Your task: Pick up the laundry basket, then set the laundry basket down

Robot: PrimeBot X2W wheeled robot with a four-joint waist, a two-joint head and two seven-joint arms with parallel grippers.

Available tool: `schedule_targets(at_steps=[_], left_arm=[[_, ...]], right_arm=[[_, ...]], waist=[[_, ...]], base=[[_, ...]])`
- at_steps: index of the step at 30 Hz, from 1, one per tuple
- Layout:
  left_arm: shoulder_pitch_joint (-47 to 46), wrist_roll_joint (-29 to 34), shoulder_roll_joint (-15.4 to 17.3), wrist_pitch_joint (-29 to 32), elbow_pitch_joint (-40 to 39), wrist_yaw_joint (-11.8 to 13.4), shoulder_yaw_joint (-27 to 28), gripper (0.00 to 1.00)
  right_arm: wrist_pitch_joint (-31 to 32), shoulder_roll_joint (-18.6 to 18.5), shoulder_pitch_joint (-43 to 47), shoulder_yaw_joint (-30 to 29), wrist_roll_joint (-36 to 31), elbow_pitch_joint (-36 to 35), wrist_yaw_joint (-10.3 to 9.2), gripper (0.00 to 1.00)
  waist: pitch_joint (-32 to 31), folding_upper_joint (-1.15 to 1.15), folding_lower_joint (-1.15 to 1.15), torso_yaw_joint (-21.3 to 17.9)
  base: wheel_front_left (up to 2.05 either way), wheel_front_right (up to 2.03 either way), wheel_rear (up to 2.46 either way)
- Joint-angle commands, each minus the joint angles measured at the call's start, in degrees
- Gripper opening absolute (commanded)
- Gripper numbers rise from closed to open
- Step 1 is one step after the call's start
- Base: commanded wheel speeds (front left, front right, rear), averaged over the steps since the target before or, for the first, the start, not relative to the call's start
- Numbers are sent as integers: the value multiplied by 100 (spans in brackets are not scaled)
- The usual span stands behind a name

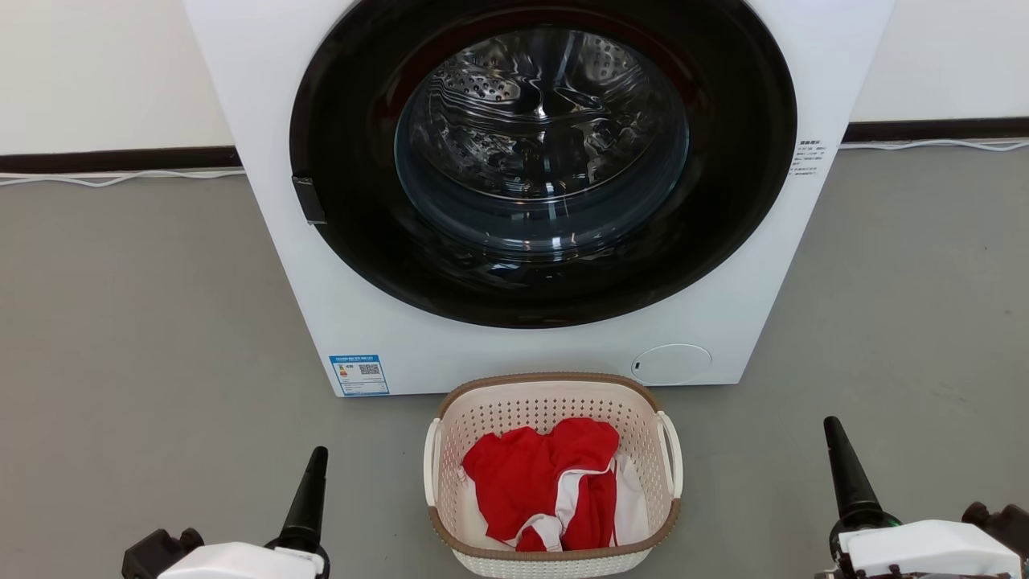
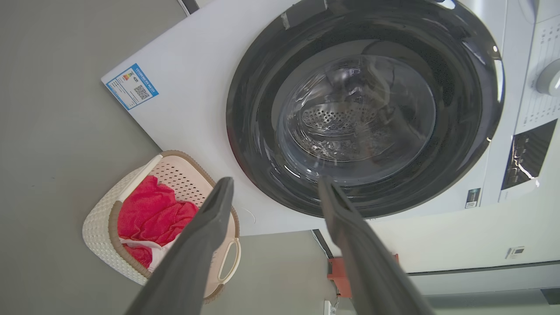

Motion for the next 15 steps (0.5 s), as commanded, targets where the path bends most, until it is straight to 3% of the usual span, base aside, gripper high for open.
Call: schedule_targets(at_steps=[1,15], left_arm=[[-175,279,56,-68,-140,42,13,100],[-112,1669,114,-286,-325,163,-80,100]], right_arm=[[-93,-109,-88,73,-301,-217,21,100],[-311,-202,-56,211,-1587,-253,25,100]], waist=[[-1,0,0,-1],[-13,0,0,-15]], base=[[0,0,0],[0,0,0]])
